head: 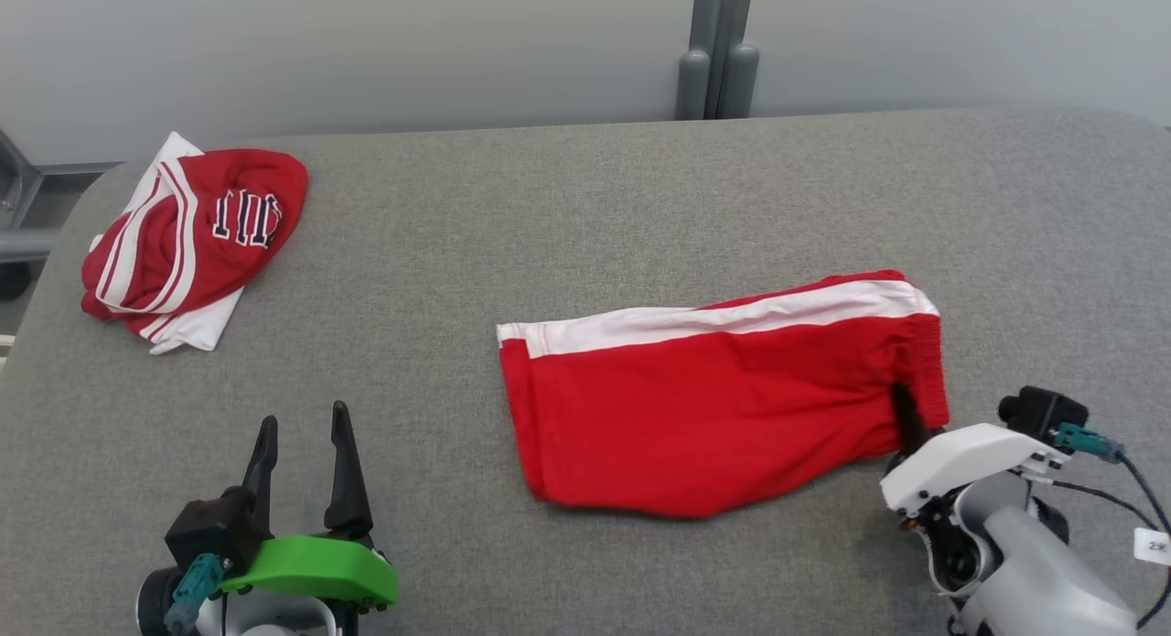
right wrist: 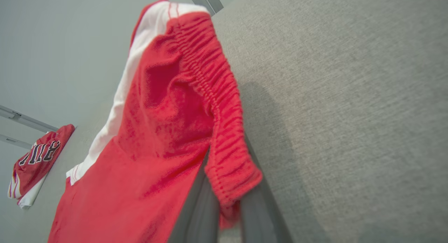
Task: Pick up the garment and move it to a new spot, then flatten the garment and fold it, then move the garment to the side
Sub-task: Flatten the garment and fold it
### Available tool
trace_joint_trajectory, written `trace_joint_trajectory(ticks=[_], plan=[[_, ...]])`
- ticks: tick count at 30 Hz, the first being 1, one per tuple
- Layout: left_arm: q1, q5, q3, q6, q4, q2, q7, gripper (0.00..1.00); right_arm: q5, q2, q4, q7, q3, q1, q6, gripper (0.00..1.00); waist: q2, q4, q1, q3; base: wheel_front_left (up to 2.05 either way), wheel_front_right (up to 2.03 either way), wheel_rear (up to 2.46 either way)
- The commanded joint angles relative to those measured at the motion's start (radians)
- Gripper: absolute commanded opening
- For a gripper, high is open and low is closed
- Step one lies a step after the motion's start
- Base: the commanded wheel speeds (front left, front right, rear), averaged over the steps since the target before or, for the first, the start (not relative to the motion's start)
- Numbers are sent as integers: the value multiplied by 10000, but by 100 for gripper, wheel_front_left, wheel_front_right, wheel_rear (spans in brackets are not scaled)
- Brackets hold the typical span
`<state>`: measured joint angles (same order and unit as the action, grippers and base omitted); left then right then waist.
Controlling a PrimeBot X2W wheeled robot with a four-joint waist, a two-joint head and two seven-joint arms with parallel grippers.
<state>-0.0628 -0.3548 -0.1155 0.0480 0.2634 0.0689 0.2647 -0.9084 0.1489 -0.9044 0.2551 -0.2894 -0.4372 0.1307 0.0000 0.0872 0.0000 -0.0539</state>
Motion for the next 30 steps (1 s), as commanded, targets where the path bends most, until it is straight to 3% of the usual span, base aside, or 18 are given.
trace_joint_trajectory(ticks=[1,5,10,18,30], plan=[[9,74,-13,-50,-55,-46,-5,100,76,376,84,-118,173,-118,0,0,0,-83,0,22,0,0,0],[-1,57,-63,-32,-85,-69,-5,100,331,1186,94,-364,561,-214,0,0,0,-166,0,5,0,0,0],[-33,6,-98,-66,-92,-99,-5,100,646,1449,379,-828,783,-277,0,0,0,-238,0,-4,0,0,0],[-83,4,-180,-85,-123,-138,-5,100,986,951,1654,-1715,828,30,0,0,0,-243,0,78,0,0,0],[-123,-21,-319,-85,-366,-160,-5,100,2770,-735,3919,-3024,1535,942,2,0,0,32,0,178,0,0,0]])
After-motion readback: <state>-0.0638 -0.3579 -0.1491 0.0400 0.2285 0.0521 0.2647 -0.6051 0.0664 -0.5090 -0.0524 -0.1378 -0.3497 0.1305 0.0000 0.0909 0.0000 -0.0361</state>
